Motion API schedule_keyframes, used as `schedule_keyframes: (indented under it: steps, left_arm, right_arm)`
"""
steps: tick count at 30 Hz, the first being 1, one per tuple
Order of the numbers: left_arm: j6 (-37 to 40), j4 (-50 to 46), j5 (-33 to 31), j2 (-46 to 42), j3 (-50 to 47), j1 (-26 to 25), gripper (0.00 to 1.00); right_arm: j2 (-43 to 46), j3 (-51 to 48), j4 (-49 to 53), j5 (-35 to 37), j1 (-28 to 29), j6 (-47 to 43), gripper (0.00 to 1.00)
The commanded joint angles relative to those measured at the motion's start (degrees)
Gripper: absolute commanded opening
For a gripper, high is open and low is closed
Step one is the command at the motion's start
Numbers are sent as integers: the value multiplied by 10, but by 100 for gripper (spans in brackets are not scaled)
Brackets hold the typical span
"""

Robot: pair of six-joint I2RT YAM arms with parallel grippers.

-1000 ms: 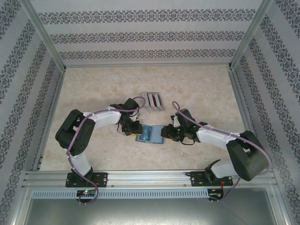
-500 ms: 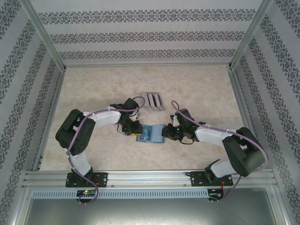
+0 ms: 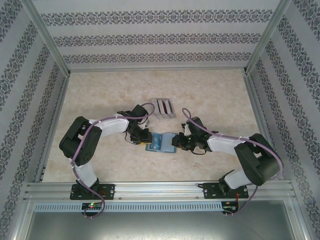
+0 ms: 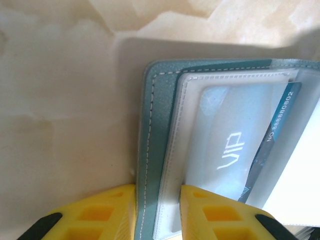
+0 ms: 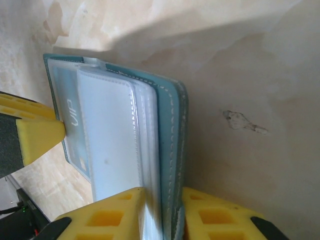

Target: Put the credit cards into the card holder

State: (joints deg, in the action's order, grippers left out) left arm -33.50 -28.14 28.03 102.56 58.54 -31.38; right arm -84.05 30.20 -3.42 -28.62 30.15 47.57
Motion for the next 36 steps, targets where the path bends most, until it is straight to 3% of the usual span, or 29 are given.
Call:
schedule_keyframes:
  steps: [1, 14, 19, 29, 32, 36]
  left_arm:
    - [-9, 30, 9, 39, -25, -9, 28]
    - [-11, 34, 21, 39, -22, -8, 29]
    - [-16, 47, 42, 40, -22, -7, 32]
    - [-36, 68, 95, -51, -59, 55, 80]
    - [-47, 98, 128, -68, -81, 82, 86]
    - [-41, 99, 134, -63, -82, 90, 87]
  right_arm:
    - [-5, -7, -22, -15, 7, 4, 28]
    - [-15, 14, -10, -14, 21, -11, 44]
    - [-34, 34, -7, -13, 38, -21, 54]
    - [-52, 79, 57, 43, 75, -51, 70]
    - [-66, 98, 84, 65, 90, -65, 73]
    - [-92, 128, 120, 94, 109, -69, 76]
